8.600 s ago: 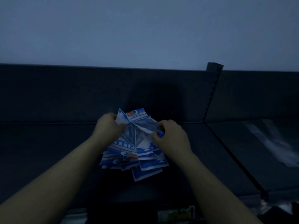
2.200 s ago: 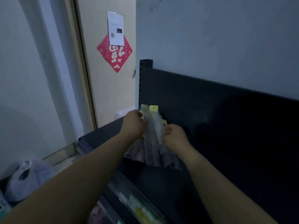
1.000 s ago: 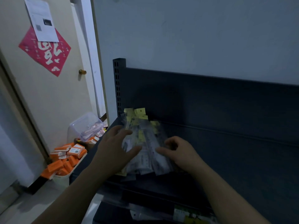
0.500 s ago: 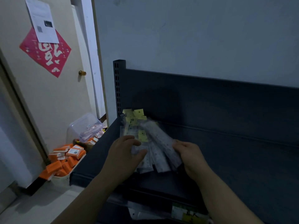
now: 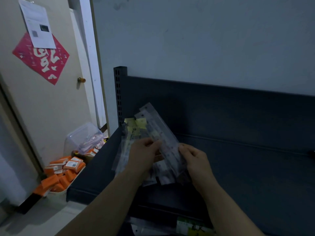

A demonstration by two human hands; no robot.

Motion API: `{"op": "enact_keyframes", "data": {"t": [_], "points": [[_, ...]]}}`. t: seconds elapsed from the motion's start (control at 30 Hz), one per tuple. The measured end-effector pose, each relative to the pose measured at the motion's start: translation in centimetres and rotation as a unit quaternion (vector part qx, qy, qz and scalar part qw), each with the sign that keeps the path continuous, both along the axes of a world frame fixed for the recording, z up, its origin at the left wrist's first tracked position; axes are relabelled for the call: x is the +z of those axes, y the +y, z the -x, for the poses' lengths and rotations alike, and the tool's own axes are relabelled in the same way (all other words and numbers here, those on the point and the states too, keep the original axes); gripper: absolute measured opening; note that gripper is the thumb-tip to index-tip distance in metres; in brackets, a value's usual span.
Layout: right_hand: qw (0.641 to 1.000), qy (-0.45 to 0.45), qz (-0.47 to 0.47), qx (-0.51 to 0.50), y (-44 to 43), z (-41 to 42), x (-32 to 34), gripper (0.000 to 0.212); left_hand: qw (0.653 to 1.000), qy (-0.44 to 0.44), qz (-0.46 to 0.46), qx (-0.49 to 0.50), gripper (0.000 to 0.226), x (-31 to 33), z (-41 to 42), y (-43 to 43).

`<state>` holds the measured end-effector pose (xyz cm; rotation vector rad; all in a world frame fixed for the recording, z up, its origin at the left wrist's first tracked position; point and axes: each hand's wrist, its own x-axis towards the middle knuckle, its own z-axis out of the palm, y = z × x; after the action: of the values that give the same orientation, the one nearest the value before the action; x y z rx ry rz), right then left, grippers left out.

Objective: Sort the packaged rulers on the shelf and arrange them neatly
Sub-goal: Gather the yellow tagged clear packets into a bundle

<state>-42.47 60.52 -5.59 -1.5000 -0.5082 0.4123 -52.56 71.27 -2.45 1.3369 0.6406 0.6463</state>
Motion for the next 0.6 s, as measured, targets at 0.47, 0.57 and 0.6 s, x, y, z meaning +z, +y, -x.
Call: {"op": "enact_keyframes", "data": {"t": [0.47, 0.57, 0.6], "points": [[0.924, -0.274, 0.265, 0.036, 0.1, -0.1, -0.5, 0.028, 0.989, -0.085, 0.079, 0.095, 0.018, -0.3, 3.9, 3.4], [0.873, -0.308, 0.371, 0.068, 0.9, 1.2, 0.0, 0.05, 0.978, -0.106, 0.165, 0.075, 0.022, -1.0, 4.9, 3.7], [0.862, -0.315, 0.39, 0.073, 1.2, 1.5, 0.1, 0.052, 0.976, -0.102, 0.175, 0.076, 0.022, -1.3, 5.0, 3.7]]}}
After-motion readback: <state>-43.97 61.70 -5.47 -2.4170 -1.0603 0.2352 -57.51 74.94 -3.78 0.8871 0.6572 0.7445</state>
